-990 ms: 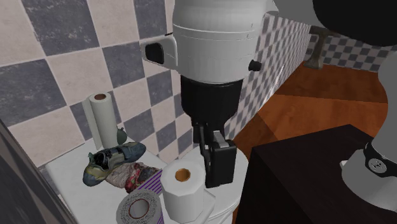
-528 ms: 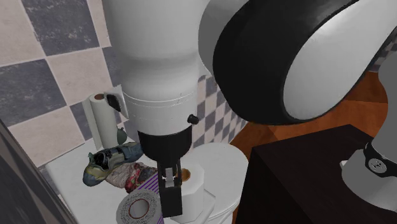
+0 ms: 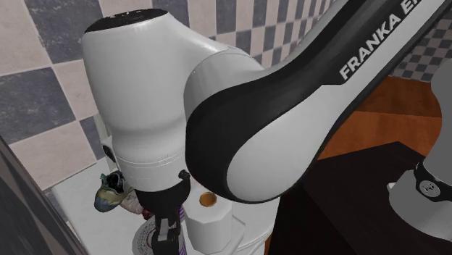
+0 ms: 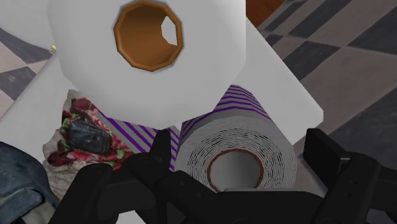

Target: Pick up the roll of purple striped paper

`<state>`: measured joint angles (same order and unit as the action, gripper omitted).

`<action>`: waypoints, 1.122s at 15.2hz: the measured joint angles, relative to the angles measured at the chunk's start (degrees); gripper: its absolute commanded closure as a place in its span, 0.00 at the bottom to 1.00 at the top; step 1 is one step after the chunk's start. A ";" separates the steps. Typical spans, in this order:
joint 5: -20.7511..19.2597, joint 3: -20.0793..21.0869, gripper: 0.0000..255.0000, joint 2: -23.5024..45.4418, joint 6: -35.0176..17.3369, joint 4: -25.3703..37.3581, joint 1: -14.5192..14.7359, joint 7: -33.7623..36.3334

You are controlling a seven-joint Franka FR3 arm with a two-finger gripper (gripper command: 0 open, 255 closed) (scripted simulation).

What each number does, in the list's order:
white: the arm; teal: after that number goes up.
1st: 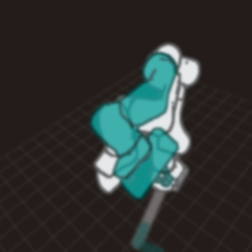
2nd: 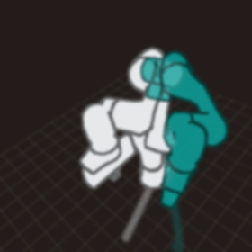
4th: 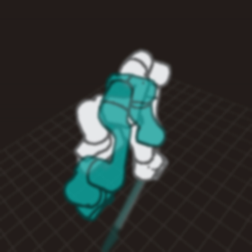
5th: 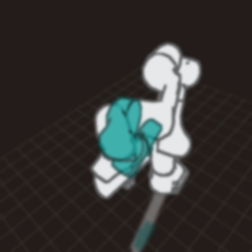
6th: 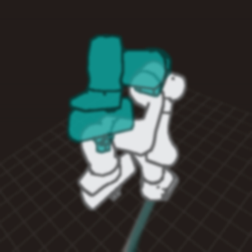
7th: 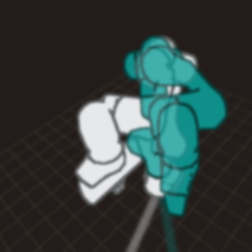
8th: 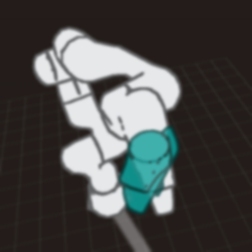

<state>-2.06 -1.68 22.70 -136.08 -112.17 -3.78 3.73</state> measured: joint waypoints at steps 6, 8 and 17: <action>-0.03 0.01 1.00 2.23 -2.46 -0.18 0.05 0.19; -0.04 0.00 1.00 2.28 -2.50 -0.08 0.07 0.23; -0.02 0.02 1.00 1.73 -1.91 -0.17 0.07 0.18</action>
<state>-2.08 -1.66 24.43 -137.99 -112.34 -3.71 3.92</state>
